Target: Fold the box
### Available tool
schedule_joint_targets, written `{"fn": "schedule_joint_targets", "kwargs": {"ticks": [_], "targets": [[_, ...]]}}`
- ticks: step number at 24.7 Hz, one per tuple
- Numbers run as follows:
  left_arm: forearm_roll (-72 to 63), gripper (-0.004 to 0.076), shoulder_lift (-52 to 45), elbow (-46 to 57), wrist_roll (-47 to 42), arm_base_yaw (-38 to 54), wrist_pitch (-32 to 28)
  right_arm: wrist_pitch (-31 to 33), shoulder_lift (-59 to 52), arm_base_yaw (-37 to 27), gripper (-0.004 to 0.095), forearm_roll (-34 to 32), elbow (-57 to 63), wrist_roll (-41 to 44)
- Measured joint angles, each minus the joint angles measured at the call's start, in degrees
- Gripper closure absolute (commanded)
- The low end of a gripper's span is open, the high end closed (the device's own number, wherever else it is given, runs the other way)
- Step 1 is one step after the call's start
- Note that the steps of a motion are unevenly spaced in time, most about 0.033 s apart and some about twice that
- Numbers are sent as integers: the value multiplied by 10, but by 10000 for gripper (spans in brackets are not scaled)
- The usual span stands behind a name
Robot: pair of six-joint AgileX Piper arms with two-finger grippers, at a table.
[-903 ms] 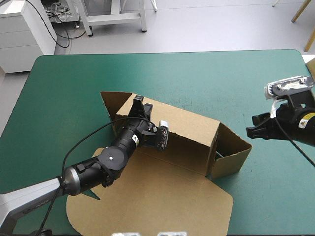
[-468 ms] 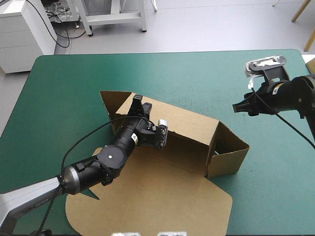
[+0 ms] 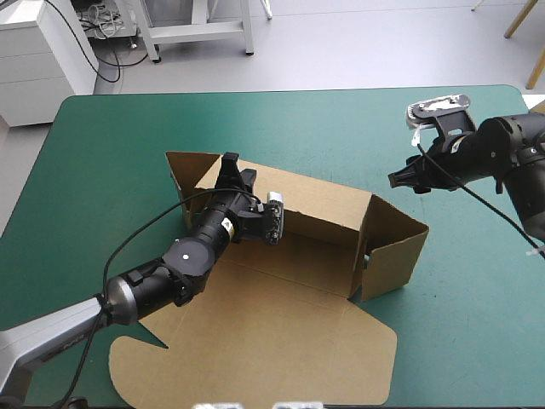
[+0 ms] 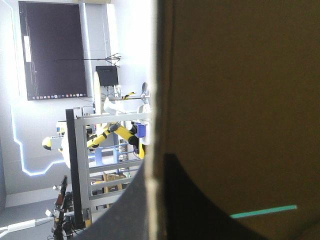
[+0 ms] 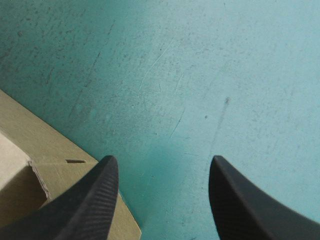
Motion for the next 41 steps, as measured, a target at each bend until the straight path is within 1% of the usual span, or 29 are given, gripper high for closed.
{"fn": "schedule_joint_targets", "kwargs": {"ticks": [4, 11, 13, 16, 20, 25, 31, 33, 37, 41], "targets": [[-1, 731, 0, -2, 0, 10, -5, -6, 18, 0, 401, 5, 0, -4], [-1, 731, 0, -2, 0, 10, -16, -19, 39, 0, 401, 44, 0, -22], [-1, 731, 0, -2, 0, 10, -17, 3, 48, 0, 401, 63, 0, -30], [-2, 731, 0, -3, 0, 10, -17, 10, 53, 0, 402, 71, 9, -32], [-2, 731, 0, -3, 0, 10, -19, 10, 21, 0, 402, 77, 81, -32], [-2, 731, 0, -3, 0, 10, -20, 10, -62, 0, 402, 108, 168, -38], [-2, 731, 0, -3, 0, 10, -20, -4, -91, 1, 402, 166, 240, -62], [-2, 731, 0, -3, 0, 10, -20, -5, -97, 7, 402, 172, 254, -68], [-2, 731, 0, -3, 0, 10, -20, -18, -126, 36, 402, 179, 268, -68], [-2, 731, 0, -3, 0, 10, -23, -61, -160, 86, 402, 182, 281, -65]]}}
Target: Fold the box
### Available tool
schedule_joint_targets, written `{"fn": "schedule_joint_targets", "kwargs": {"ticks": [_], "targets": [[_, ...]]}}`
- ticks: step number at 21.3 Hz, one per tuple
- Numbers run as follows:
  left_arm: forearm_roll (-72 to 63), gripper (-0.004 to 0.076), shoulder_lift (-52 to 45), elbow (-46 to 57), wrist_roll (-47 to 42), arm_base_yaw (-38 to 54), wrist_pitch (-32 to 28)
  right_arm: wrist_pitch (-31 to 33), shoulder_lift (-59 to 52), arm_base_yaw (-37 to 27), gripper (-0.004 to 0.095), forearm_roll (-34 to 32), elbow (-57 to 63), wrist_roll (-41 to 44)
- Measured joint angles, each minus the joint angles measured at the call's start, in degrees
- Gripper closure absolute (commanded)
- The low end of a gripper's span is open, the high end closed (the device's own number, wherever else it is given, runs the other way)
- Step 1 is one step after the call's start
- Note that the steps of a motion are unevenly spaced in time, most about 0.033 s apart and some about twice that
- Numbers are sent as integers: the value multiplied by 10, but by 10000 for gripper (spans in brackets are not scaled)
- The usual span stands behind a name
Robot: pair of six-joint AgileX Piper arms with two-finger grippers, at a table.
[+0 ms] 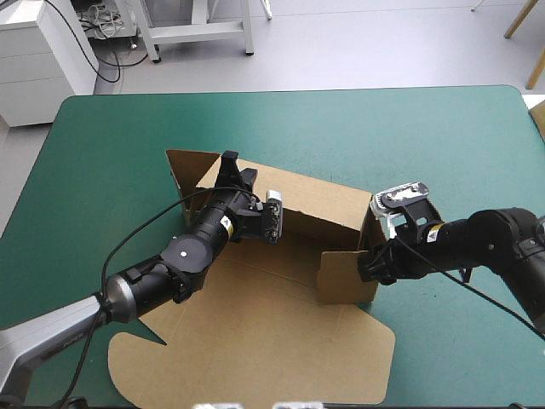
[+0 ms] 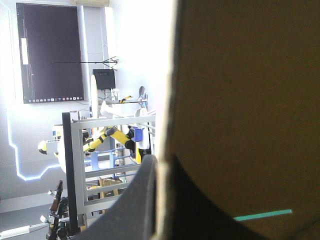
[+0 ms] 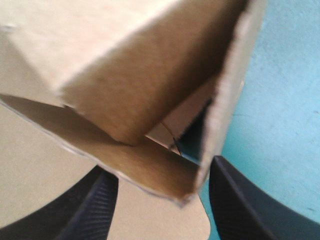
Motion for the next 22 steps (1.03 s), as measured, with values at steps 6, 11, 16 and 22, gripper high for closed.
{"fn": "schedule_joint_targets", "kwargs": {"ticks": [6, 11, 16, 22], "targets": [[0, 731, 0, 0, -14, 0, -11, -82, -1, 99, 441, -70, 16, 113], [0, 731, 0, 0, -14, 0, -10, -125, 1, 199, 448, -215, 17, 297], [-18, 731, 0, -1, -14, 0, -8, -126, 14, 317, 481, -430, 51, 574], [-22, 731, 0, -2, -14, 0, -8, -126, 17, 367, 492, -547, 72, 711]]}}
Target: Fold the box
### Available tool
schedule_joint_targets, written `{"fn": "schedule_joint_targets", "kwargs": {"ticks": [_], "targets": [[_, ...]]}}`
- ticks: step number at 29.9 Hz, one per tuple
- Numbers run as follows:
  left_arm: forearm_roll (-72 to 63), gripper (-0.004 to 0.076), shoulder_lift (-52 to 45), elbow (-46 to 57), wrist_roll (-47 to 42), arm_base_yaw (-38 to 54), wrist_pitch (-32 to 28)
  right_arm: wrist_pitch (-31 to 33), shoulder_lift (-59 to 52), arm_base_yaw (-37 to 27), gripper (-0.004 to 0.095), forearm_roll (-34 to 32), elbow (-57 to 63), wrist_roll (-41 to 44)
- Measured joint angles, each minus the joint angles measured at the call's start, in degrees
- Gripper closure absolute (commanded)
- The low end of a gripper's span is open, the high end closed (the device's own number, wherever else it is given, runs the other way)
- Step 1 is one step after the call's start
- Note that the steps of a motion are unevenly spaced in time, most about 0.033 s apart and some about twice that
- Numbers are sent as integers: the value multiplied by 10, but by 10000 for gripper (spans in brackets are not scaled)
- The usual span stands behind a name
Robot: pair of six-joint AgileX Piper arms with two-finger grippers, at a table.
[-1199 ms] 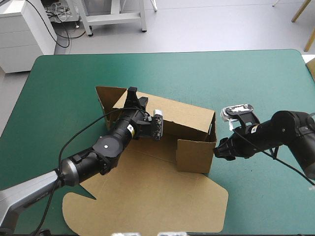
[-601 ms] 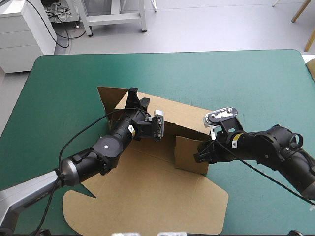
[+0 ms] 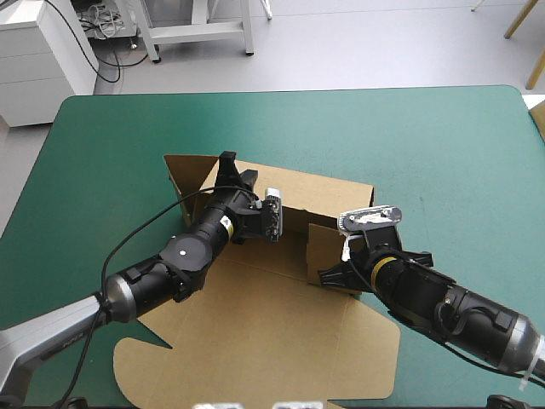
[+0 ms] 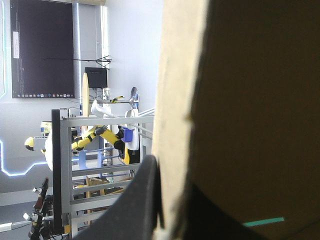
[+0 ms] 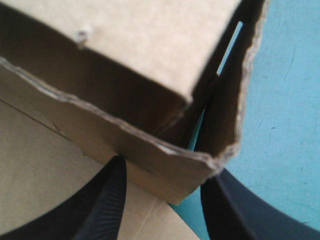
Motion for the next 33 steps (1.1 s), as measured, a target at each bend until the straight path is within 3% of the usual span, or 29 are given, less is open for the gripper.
{"fn": "schedule_joint_targets", "kwargs": {"ticks": [14, 18, 22, 33], "targets": [[-25, 731, 0, -3, 0, 3, -6, -28, 59, 4, 496, -125, 1, 116], [-34, 731, 0, -4, 0, 4, -5, -18, 67, 4, 617, -162, 1, 149], [-38, 731, 0, -5, 0, 4, -5, -8, 68, 4, 909, -178, 1, 160], [-40, 713, -1, -5, 0, 4, 1, 1, 68, 3, 929, -190, 2, 166]]}}
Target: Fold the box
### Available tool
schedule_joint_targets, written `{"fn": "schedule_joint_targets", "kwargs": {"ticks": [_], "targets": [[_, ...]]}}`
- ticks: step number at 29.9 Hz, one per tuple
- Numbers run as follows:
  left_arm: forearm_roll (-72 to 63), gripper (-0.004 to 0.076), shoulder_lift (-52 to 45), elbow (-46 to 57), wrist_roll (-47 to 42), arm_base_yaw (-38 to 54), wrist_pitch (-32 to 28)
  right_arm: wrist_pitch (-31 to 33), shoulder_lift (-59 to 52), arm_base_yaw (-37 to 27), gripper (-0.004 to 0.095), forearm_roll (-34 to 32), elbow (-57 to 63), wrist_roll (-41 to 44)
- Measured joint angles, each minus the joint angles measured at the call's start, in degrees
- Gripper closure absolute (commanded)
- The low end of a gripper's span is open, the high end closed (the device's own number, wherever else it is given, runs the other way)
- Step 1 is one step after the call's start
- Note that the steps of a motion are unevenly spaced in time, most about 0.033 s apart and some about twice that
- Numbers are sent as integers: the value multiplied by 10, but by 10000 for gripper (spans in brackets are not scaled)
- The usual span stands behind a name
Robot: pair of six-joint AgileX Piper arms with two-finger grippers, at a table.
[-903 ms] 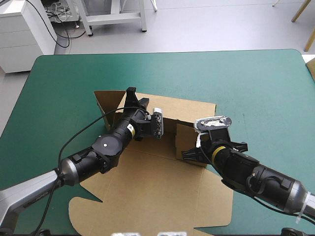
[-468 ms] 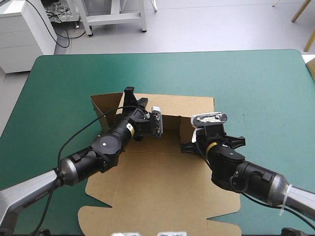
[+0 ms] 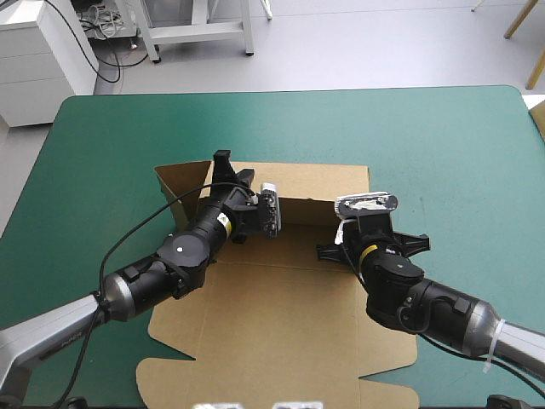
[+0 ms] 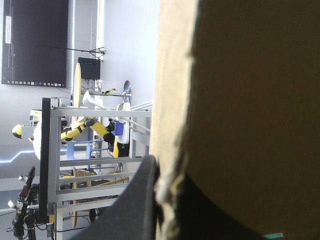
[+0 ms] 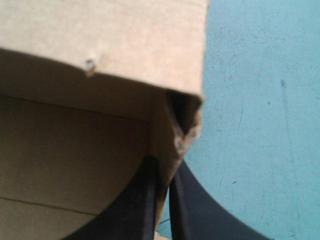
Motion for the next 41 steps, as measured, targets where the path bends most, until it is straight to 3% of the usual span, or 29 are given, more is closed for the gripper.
{"fn": "schedule_joint_targets", "kwargs": {"ticks": [3, 10, 12, 25, 33, 41], "targets": [[-2, 641, 0, 0, 0, -11, 14, -13, 0, -13, 929, 3, 0, -4], [-11, 370, 0, 0, 0, -51, 20, -86, 0, -74, 929, 52, 0, -72], [-12, 332, 0, 0, 0, -57, 30, -95, 0, -85, 929, 59, -1, -88], [-29, 327, -66, 0, 0, -183, 143, -125, 3, -177, 929, 148, -33, -218], [-44, 327, -103, 0, 0, -237, 154, -107, 3, -184, 929, 172, -60, -270], [-122, 327, -105, -48, 59, -238, 160, -46, 4, -235, 929, 306, -130, -414]]}}
